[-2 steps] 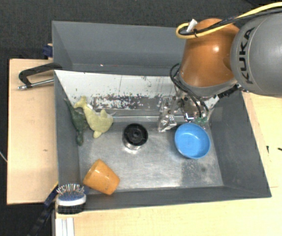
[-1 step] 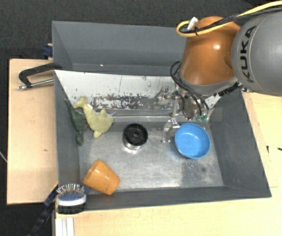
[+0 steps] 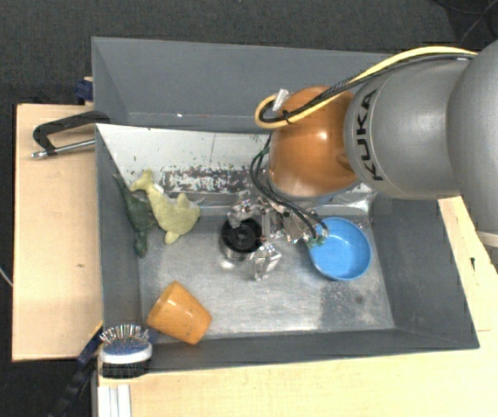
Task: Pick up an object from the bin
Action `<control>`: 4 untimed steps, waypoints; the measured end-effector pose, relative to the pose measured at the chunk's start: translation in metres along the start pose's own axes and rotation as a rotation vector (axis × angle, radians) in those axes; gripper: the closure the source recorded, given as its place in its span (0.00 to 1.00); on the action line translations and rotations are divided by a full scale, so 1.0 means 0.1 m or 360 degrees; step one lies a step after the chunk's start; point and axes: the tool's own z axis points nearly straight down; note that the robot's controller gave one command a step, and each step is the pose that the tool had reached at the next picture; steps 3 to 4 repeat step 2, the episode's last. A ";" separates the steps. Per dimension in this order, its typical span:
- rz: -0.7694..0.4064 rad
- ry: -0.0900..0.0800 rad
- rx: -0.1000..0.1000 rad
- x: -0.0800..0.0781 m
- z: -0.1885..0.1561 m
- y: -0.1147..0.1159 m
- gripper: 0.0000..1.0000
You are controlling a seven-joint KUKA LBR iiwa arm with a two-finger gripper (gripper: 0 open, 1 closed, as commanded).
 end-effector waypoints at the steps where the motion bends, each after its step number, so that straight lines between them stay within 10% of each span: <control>1: -0.0001 -0.0016 -0.0001 -0.03 -0.02 0.01 1.00; 2: -0.0129 0.0011 -0.0004 0.08 -1.43 -0.16 1.00; 4: -0.0129 0.0011 -0.0004 0.08 -1.43 -0.16 1.00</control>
Offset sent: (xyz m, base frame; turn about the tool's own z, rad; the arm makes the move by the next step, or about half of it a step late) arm 0.0000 0.0000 0.0000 0.0000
